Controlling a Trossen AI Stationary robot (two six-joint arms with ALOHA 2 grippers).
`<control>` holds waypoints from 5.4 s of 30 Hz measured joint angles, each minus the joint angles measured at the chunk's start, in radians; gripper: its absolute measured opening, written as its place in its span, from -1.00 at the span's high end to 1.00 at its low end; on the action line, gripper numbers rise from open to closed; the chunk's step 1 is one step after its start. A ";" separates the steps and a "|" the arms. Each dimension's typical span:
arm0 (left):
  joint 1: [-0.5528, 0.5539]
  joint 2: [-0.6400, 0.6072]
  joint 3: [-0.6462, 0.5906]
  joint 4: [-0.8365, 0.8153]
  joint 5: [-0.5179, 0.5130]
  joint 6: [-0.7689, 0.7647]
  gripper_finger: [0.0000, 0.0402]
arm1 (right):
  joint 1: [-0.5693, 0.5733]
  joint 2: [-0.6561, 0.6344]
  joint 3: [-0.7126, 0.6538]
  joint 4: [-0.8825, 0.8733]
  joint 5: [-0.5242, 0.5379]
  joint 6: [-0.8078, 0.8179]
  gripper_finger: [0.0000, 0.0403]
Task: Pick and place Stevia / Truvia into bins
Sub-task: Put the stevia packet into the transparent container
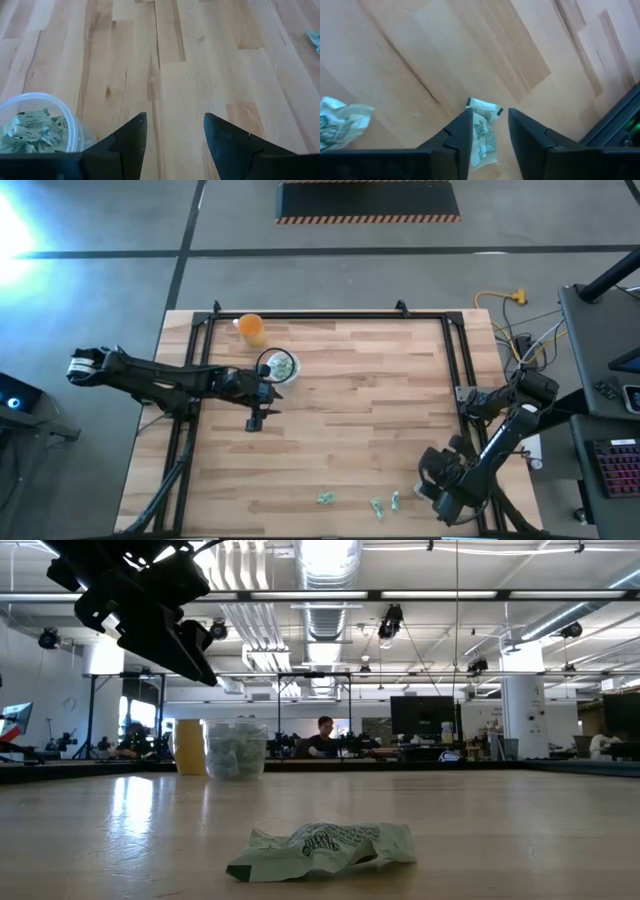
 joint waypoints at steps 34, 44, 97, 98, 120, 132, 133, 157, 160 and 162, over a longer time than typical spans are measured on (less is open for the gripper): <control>0.000 0.000 0.000 0.000 0.000 -0.002 0.10 | 0.001 -0.007 -0.100 0.179 -0.060 0.044 0.44; 0.000 0.000 0.000 0.001 0.000 -0.002 0.10 | 0.000 -0.005 -0.085 0.221 -0.026 -0.017 0.62; -0.176 -0.234 0.000 -0.199 -0.332 -0.147 0.10 | -0.927 -0.003 0.022 1.414 0.053 -1.946 0.96; -0.189 -0.245 -0.001 -0.210 -0.364 -0.161 0.10 | -0.951 0.001 0.022 1.447 0.012 -1.946 0.96; -0.227 -0.380 -0.074 -0.226 -0.423 -0.182 0.10 | -1.171 0.347 0.373 1.557 -0.143 -1.856 0.96; -0.227 -0.358 -0.075 -0.226 -0.421 -0.182 0.10 | -1.248 0.477 0.560 1.412 -0.222 -1.737 0.96; -0.227 -0.359 -0.074 -0.226 -0.422 -0.182 0.10 | -1.253 0.482 0.560 1.411 -0.233 -1.727 0.96; -0.228 -0.354 -0.073 -0.219 -0.420 -0.181 0.10 | -1.270 0.535 0.567 1.382 -0.344 -1.657 0.95; -0.228 -0.348 -0.073 -0.219 -0.420 -0.182 0.10 | -1.270 0.535 0.567 1.382 -0.355 -1.683 0.87; -0.228 -0.346 -0.073 -0.219 -0.420 -0.182 0.10 | -1.270 0.535 0.567 1.382 -0.372 -1.691 0.78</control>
